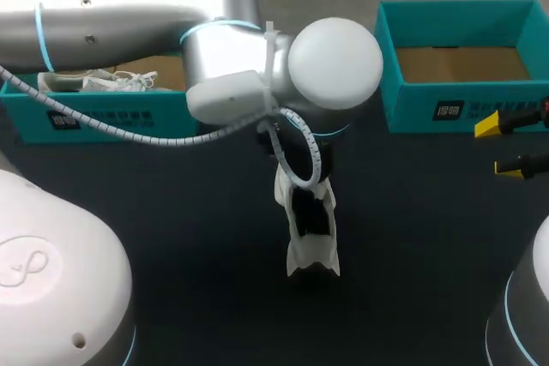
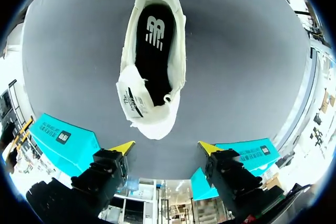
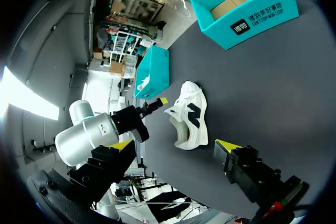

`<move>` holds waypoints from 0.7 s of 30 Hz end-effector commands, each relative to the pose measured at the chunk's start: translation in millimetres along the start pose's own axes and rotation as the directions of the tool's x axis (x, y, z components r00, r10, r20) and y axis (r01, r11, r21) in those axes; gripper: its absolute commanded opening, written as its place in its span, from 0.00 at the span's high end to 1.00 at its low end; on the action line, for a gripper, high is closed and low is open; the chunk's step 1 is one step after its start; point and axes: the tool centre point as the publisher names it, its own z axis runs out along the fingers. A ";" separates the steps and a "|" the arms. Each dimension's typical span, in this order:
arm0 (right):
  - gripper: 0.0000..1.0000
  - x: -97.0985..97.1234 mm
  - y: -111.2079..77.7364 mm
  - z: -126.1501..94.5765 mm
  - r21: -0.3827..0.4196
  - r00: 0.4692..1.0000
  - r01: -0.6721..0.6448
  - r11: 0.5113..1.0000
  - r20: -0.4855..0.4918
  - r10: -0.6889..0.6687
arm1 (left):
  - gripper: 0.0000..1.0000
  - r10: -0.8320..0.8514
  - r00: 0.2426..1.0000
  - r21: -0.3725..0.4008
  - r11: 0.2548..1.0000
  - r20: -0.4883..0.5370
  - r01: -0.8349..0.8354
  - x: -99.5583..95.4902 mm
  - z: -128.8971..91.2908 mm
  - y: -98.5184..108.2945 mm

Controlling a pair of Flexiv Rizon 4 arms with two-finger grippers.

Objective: Take the shoe out of the shoebox, open the shoe tongue, remove and reinsert the insole, then place the shoe into the shoebox

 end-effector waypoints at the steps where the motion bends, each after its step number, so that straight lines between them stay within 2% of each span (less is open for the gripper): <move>1: 0.00 0.4 -1.5 0.1 -0.002 1.000 -0.001 1.000 0.003 0.001 | 1.00 0.003 1.000 0.013 1.000 0.001 -0.003 3.0 3.3 5.5; 10: 0.00 0.4 -1.5 0.1 -0.002 1.000 -0.001 1.000 0.003 0.001 | 1.00 0.005 1.000 0.029 1.000 -0.002 -0.004 -1.5 14.0 2.3; 21: 0.00 0.4 -1.5 0.1 -0.002 1.000 -0.001 1.000 0.003 0.001 | 1.00 0.031 1.000 0.067 0.997 0.002 -0.031 -9.3 25.1 -19.8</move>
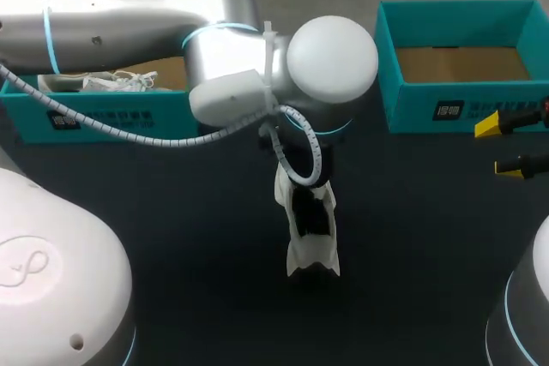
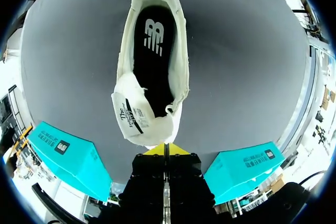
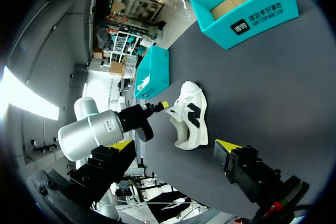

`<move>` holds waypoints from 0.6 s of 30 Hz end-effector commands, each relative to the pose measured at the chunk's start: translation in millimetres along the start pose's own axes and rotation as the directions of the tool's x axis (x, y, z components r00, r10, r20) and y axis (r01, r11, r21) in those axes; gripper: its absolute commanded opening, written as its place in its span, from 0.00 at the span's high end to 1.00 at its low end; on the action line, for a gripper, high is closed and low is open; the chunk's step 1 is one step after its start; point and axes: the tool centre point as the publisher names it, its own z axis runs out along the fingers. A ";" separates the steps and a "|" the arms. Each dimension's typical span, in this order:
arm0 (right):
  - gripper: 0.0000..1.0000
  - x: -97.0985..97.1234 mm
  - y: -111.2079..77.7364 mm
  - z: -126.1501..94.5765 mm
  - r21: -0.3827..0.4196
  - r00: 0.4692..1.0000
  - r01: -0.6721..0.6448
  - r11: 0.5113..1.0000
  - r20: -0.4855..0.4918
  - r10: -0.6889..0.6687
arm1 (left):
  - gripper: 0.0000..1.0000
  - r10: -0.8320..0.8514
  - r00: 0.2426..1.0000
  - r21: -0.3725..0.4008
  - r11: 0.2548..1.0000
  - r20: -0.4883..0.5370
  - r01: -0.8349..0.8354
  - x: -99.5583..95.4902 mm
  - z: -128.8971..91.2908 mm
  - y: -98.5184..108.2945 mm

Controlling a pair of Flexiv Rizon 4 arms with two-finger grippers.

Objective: Take the shoe out of the shoebox, open the shoe tongue, remove and reinsert the insole, then place the shoe into the shoebox

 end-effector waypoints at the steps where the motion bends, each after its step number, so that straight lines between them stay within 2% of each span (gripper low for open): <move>1: 0.00 0.4 -1.5 0.1 -0.002 1.000 -0.001 1.000 0.003 0.001 | 1.00 0.006 1.000 0.008 1.000 -0.004 -0.006 -4.2 7.5 -6.1; 18: 0.00 0.4 -1.5 0.1 -0.002 1.000 -0.001 1.000 0.003 0.001 | 1.00 0.045 0.999 0.045 0.998 -0.005 -0.044 -0.7 8.0 -36.4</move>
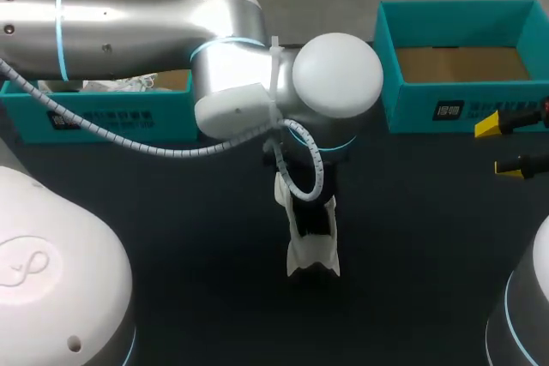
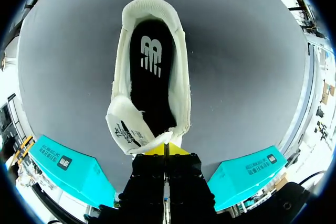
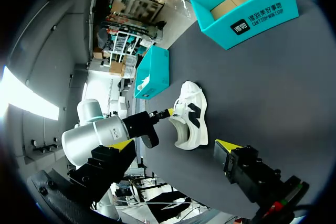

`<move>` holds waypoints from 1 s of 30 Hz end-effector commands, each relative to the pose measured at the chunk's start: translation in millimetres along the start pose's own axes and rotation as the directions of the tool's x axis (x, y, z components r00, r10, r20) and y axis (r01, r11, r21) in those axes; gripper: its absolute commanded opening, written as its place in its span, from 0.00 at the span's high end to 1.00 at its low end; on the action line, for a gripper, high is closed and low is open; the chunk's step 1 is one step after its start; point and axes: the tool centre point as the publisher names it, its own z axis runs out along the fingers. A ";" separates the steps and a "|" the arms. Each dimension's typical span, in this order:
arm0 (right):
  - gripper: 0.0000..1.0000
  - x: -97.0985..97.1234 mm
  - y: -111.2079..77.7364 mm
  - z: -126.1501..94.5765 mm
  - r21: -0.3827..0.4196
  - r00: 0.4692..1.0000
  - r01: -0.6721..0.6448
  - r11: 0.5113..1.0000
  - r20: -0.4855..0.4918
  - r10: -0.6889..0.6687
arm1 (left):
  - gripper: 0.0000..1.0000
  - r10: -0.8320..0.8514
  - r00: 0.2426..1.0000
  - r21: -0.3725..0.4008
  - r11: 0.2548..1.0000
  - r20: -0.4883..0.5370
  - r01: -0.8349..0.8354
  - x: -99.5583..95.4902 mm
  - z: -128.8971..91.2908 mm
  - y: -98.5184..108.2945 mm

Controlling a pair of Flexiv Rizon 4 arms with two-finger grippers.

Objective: Take the shoe out of the shoebox, open the shoe tongue, remove and reinsert the insole, then place the shoe into the shoebox

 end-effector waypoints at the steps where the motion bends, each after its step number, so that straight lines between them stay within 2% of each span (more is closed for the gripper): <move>1: 0.00 0.4 -1.5 0.1 -0.002 1.000 -0.001 1.000 0.003 0.001 | 1.00 0.006 1.000 0.002 1.000 -0.001 -0.006 2.4 -1.5 -6.4; 4: 0.00 0.4 -1.5 0.1 -0.002 1.000 -0.001 1.000 0.003 0.001 | 1.00 0.013 1.000 -0.008 1.000 -0.006 -0.013 6.3 -11.3 -7.2; 9: 0.00 0.4 -1.5 0.1 -0.002 1.000 -0.001 1.000 0.003 0.001 | 1.00 -0.010 1.000 -0.019 1.000 0.006 0.011 7.9 -26.0 8.9; 16: 0.00 0.4 -1.5 0.1 -0.002 1.000 -0.001 1.000 0.003 0.001 | 1.00 -0.048 0.997 0.015 0.999 0.053 0.048 -12.2 -12.0 33.2; 22: 0.00 0.4 -1.5 0.1 -0.002 1.000 -0.001 1.000 0.003 0.001 | 1.00 -0.011 0.999 0.052 0.999 0.047 0.009 -20.7 -0.2 19.9; 25: 0.00 0.4 -1.5 0.1 -0.002 1.000 -0.001 1.000 0.003 0.001 | 1.00 0.002 1.000 0.039 0.999 0.028 -0.003 -18.0 0.3 9.1; 30: 0.00 0.4 -1.5 0.1 -0.002 1.000 -0.001 1.000 0.003 0.001 | 1.00 -0.005 1.000 0.063 0.998 0.025 0.003 -10.1 -3.7 -5.6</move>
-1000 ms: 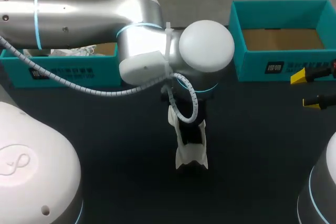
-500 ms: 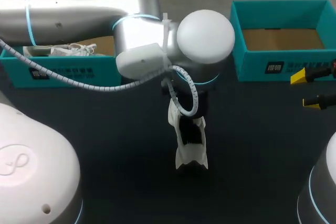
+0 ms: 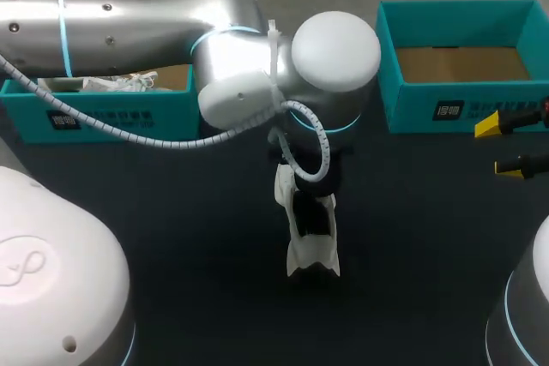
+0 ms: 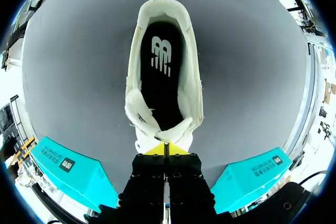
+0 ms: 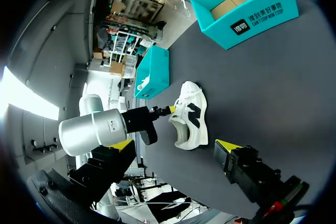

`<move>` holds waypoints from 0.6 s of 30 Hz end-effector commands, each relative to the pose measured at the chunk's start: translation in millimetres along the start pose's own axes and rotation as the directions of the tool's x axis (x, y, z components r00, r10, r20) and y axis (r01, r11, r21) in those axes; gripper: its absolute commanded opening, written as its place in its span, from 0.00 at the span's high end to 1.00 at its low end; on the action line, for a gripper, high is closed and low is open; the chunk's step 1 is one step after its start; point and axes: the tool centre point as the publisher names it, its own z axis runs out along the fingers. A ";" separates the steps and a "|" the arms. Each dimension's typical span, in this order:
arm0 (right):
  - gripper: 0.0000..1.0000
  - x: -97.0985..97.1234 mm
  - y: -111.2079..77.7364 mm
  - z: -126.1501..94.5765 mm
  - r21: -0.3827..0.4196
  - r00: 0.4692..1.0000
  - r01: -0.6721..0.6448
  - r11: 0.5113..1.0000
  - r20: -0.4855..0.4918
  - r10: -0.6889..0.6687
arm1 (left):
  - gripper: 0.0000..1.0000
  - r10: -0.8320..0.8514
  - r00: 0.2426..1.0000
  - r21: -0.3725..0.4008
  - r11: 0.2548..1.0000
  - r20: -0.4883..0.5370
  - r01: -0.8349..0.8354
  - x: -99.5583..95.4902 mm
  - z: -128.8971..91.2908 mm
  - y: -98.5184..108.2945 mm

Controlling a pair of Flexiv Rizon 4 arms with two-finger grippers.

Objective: Take the shoe out of the shoebox, open the shoe tongue, remove and reinsert the insole, then place the shoe into the shoebox

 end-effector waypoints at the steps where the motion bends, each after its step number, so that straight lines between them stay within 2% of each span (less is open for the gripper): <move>1: 0.00 0.4 -1.5 0.1 -0.002 1.000 -0.001 1.000 0.003 0.001 | 1.00 -0.003 1.000 0.003 1.000 0.002 0.003 4.6 -5.2 -13.2; 7: 0.00 0.4 -1.5 0.1 -0.002 1.000 -0.001 1.000 0.003 0.001 | 1.00 -0.013 0.999 0.045 0.999 -0.033 0.014 14.7 -1.1 -36.5; 14: 0.00 0.4 -1.5 0.1 -0.002 1.000 -0.001 1.000 0.003 0.001 | 1.00 -0.112 0.993 0.085 0.990 -0.043 0.115 20.8 -21.0 -37.9; 18: 0.00 0.4 -1.5 0.1 -0.002 1.000 -0.001 1.000 0.003 0.001 | 1.00 -0.246 0.968 0.144 0.957 -0.055 0.252 20.4 -29.0 -38.6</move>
